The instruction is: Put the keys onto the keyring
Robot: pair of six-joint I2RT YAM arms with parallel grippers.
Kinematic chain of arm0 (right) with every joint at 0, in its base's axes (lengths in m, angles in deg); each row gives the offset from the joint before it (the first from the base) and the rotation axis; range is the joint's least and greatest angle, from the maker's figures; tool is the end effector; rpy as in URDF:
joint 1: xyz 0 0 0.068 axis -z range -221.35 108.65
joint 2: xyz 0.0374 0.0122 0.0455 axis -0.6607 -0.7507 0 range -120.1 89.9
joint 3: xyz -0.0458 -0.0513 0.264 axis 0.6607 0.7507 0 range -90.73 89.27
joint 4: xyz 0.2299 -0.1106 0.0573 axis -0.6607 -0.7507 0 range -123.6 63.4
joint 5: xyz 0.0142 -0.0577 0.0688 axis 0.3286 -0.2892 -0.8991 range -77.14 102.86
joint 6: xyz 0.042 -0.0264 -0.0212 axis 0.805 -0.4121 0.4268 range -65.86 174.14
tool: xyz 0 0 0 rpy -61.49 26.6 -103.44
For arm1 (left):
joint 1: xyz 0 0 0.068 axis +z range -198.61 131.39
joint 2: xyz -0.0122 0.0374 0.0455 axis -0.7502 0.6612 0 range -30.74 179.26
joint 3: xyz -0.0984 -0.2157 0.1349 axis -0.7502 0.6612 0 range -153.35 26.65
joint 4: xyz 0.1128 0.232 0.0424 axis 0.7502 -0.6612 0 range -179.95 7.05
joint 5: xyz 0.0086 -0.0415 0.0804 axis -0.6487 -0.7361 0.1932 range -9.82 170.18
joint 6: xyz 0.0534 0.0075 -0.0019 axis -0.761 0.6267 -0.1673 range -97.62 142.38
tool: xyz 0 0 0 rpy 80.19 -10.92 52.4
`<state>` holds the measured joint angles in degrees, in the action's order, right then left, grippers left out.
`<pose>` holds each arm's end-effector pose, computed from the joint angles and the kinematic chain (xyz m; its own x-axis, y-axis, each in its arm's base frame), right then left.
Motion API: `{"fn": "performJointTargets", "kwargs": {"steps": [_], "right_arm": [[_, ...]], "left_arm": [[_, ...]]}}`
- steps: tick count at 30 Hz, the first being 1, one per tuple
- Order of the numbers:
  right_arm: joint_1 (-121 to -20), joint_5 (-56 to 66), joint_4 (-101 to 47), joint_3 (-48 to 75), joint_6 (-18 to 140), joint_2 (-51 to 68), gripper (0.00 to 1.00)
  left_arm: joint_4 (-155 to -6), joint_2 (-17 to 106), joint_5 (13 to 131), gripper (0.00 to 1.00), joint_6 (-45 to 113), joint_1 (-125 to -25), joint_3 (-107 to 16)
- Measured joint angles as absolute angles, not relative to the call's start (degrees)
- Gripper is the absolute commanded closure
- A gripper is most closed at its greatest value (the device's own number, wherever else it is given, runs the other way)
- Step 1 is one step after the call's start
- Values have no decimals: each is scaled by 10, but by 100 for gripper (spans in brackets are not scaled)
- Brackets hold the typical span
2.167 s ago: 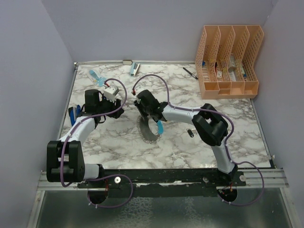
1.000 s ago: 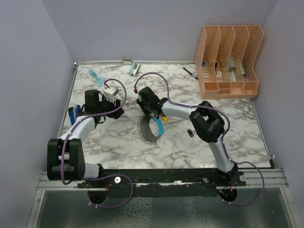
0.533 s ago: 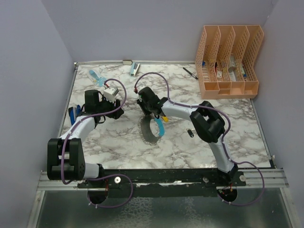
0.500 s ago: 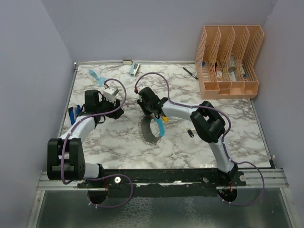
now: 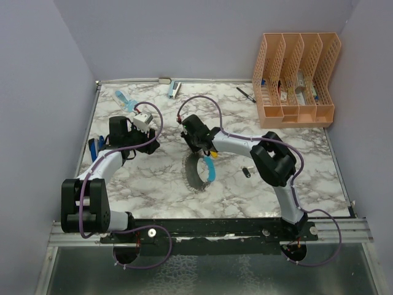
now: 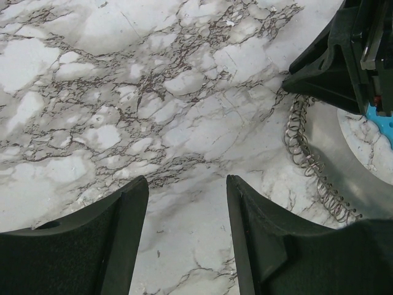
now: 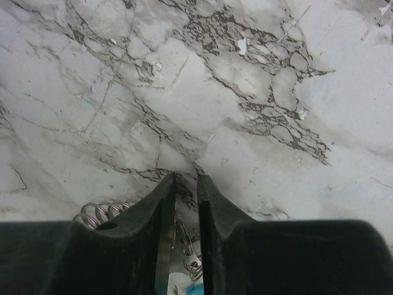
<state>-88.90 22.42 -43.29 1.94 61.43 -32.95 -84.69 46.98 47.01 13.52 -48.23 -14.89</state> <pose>0.3177 0.3386 0.1555 -0.6128 -0.4845 -0.6244 -0.5859 0.8087 -0.0525 0.2790 -0.0177 0.2115 -0.5416 0.1254 -0.8313 0.5157 0.8305 -0.2107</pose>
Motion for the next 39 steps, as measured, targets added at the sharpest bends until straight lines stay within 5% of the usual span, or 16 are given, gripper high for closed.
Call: {"fn": "performJointTargets", "kwargs": {"steps": [16, 39], "right_arm": [[-889, 224, -393, 96, 603, -219, 78], [-889, 207, -395, 104, 605, -260, 84]], "left_arm": [[-847, 472, 466, 44, 135, -482, -149], [-847, 473, 464, 44, 135, -479, -149]]}}
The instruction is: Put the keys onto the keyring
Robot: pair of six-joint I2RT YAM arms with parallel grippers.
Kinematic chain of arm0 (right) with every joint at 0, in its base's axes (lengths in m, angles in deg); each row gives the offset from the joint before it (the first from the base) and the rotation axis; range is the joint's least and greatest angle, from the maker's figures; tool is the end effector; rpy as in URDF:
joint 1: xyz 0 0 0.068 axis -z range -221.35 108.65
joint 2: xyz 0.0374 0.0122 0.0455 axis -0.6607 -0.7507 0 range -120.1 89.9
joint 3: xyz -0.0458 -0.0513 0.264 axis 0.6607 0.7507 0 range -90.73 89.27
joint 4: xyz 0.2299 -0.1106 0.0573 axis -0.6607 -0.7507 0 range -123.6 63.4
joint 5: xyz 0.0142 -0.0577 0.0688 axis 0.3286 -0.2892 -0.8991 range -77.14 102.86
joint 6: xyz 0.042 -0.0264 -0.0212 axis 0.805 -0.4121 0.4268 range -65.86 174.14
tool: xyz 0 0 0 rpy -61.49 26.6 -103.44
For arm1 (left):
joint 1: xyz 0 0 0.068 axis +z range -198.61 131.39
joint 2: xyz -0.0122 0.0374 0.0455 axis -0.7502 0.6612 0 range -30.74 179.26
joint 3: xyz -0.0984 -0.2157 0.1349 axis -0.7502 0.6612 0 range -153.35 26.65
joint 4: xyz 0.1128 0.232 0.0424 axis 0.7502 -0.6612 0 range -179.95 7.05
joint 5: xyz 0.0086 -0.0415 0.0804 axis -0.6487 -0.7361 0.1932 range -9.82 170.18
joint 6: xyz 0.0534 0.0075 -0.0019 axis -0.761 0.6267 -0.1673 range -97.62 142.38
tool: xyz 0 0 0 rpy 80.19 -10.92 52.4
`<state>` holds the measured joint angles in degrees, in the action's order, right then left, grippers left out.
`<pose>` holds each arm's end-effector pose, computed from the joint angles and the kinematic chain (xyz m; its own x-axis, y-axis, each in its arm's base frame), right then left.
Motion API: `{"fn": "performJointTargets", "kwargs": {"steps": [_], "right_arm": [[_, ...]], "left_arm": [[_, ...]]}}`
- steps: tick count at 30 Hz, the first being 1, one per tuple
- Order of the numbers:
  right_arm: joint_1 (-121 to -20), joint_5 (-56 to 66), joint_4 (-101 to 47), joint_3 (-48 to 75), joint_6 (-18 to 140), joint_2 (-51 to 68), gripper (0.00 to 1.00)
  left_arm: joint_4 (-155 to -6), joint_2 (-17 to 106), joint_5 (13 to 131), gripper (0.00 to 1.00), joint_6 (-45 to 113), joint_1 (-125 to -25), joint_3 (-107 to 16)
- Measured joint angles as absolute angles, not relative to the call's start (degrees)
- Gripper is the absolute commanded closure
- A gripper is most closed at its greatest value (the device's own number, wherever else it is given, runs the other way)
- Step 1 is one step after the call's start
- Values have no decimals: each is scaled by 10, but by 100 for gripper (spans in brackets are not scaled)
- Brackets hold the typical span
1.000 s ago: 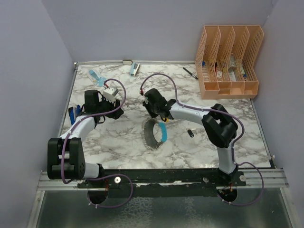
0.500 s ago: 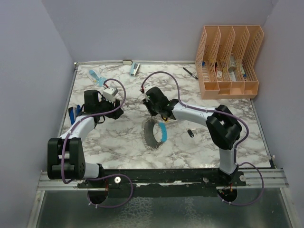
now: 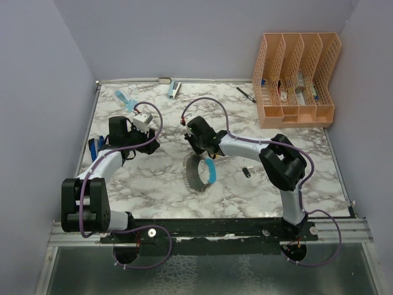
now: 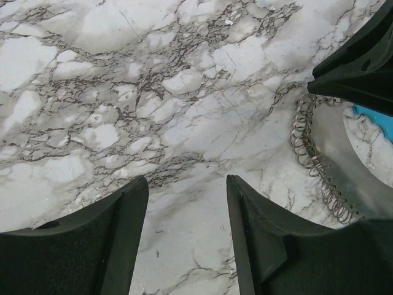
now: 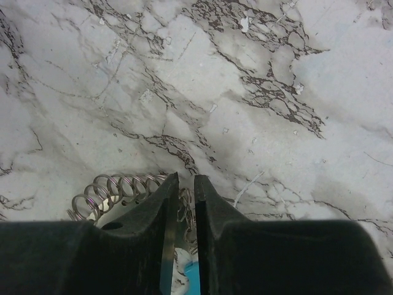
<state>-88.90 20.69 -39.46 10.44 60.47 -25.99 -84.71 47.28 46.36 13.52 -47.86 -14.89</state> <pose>0.2987 0.3194 0.1676 -0.5874 -0.4803 -0.6513 -0.6107 0.7912 -0.0327 0.2794 -0.0162 0.2102 -0.5458 0.1209 -0.8291 0.5165 0.8277 -0.2194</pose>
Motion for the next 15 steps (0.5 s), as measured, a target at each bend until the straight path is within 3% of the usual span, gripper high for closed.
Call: {"fn": "performJointTargets", "kwargs": {"steps": [15], "right_arm": [[-889, 197, -396, 104, 610, -260, 84]], "left_arm": [[-847, 473, 461, 44, 135, -478, -149]]}}
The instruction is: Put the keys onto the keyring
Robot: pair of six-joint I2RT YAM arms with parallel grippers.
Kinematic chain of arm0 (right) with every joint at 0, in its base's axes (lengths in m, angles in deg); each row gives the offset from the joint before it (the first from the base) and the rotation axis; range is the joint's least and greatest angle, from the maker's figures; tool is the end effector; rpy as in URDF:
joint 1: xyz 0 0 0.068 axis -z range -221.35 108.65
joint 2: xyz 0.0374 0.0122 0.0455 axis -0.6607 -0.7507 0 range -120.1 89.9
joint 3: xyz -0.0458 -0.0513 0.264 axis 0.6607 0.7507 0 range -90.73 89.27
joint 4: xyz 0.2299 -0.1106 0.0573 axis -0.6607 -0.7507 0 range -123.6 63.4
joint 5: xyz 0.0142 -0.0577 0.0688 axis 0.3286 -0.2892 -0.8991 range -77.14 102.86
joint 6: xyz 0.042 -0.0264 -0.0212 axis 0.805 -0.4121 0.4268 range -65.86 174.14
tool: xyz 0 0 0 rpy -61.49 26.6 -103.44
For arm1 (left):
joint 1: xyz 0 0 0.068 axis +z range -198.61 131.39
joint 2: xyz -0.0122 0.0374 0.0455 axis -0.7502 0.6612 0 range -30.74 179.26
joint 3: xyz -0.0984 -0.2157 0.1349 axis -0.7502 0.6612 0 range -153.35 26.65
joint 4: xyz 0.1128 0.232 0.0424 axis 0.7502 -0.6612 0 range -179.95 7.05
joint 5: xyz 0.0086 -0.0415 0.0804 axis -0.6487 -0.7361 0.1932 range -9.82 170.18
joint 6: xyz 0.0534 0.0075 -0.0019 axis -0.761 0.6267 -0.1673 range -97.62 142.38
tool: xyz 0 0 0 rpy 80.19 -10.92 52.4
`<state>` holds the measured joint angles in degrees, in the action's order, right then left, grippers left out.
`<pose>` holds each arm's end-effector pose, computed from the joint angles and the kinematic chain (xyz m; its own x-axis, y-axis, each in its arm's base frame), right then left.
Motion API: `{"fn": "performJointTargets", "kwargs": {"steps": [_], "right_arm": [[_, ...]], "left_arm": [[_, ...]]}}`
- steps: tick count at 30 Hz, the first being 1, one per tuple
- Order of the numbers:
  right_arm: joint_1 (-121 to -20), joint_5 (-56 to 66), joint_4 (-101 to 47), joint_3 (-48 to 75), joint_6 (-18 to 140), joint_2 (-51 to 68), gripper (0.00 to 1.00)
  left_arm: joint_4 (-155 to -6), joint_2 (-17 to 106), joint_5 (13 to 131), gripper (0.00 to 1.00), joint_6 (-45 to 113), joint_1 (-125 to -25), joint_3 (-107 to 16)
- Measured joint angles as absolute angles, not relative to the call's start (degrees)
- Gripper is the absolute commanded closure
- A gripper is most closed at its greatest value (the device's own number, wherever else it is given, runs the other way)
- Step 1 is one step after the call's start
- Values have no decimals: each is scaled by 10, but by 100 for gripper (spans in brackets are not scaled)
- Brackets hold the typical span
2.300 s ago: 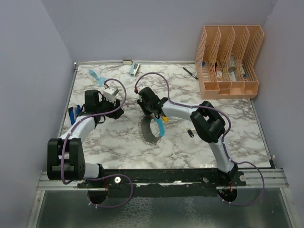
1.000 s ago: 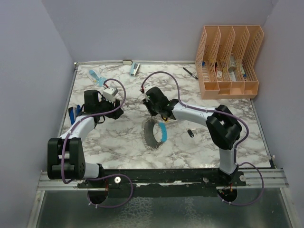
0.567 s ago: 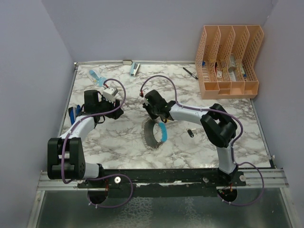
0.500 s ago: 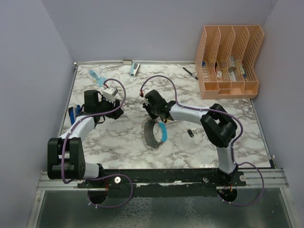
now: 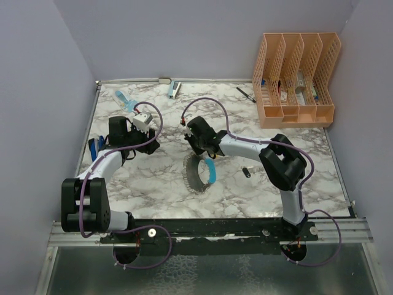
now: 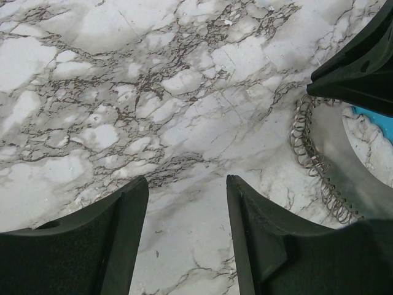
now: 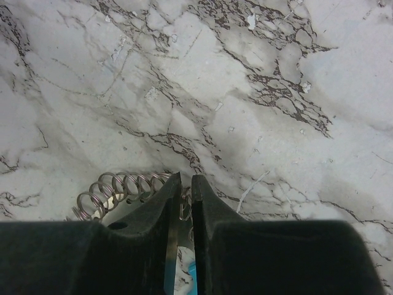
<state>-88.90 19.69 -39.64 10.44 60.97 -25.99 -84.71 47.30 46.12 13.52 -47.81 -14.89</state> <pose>0.2981 0.3197 0.1673 -0.5952 -0.4757 -0.6476 -0.6147 0.7886 -0.0144 0.2794 -0.0161 0.2102 -0.5458 0.1200 -0.8293 0.5185 0.8259 -0.2217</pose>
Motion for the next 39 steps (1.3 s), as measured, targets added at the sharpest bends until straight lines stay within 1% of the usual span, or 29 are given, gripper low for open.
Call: {"fn": "performJointTargets", "kwargs": {"steps": [4, 12, 16, 18, 25, 29, 39], "right_arm": [[-889, 197, -396, 105, 611, -260, 82], [-889, 198, -399, 105, 612, -260, 82], [-889, 198, -399, 105, 614, -260, 86], [-889, 198, -399, 106, 614, -260, 86], [-889, 198, -399, 107, 615, -260, 85], [-889, 198, -399, 112, 616, -260, 79], [-889, 210, -400, 121, 625, -260, 80]], "left_arm": [[-847, 473, 461, 44, 135, -477, -149], [-847, 473, 461, 44, 135, -475, -149], [-847, 473, 460, 44, 135, -475, -149], [-847, 473, 459, 44, 135, -475, -149], [-847, 473, 457, 44, 135, -474, -149], [-847, 473, 457, 44, 135, -472, -149], [-847, 473, 455, 44, 135, -471, -149]]}}
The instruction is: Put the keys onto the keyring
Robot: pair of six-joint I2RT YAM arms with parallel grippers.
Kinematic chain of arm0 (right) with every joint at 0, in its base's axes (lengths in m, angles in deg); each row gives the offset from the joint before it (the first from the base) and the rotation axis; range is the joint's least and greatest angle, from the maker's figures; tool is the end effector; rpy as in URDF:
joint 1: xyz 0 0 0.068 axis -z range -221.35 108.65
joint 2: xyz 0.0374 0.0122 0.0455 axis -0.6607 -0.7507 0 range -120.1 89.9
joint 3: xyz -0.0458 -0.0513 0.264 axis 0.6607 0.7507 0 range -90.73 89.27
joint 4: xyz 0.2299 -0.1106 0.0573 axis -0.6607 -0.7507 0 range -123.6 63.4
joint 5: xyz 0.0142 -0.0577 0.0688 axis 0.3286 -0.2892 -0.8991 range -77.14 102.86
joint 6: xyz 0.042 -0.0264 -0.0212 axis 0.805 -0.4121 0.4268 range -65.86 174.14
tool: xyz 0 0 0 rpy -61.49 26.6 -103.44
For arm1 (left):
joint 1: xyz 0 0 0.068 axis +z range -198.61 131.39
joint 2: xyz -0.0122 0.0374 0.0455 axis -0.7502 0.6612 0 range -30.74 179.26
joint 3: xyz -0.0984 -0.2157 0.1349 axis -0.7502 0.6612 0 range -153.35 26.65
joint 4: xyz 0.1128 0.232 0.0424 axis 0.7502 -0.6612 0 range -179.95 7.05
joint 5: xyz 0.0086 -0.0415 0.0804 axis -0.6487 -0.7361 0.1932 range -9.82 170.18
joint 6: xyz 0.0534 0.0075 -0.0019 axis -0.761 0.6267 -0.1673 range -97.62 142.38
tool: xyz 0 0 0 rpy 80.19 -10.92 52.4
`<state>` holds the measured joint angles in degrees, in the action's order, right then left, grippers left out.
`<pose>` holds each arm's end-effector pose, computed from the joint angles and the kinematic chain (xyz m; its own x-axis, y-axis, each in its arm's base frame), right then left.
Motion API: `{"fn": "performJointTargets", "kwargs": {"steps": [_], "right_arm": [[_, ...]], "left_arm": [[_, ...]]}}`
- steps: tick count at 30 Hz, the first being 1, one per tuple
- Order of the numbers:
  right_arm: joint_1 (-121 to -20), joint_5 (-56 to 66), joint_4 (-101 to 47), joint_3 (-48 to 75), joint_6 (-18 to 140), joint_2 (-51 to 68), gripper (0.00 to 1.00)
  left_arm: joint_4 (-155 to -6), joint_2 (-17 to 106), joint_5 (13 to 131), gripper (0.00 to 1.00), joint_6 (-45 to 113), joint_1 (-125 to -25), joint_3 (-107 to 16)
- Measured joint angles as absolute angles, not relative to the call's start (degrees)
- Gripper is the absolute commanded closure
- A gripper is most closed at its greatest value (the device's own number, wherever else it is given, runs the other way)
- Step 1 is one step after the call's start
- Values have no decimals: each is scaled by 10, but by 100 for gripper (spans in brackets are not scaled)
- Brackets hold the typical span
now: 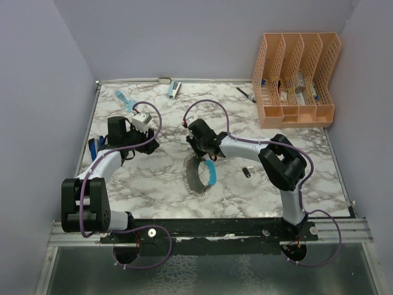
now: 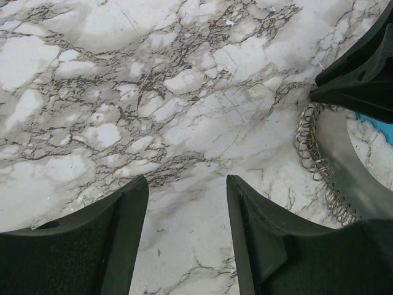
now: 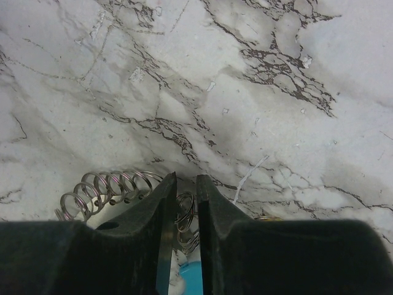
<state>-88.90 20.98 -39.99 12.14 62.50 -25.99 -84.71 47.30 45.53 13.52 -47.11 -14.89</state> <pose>0.2945 0.3146 0.1581 -0.6251 -0.4701 -0.6232 -0.5873 0.8091 -0.0212 0.2794 -0.0130 0.2103 -0.5462 0.1125 -0.8301 0.5151 0.8266 -0.2269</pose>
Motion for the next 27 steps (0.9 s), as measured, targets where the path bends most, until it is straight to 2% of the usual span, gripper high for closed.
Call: {"fn": "performJointTargets", "kwargs": {"steps": [9, 17, 27], "right_arm": [[-889, 215, -404, 122, 634, -258, 76], [-889, 216, -421, 123, 641, -242, 86], [-889, 209, -430, 124, 648, -239, 85]], "left_arm": [[-847, 474, 453, 44, 135, -471, -149], [-847, 478, 448, 44, 135, -471, -149], [-848, 478, 446, 44, 135, -471, -149]]}}
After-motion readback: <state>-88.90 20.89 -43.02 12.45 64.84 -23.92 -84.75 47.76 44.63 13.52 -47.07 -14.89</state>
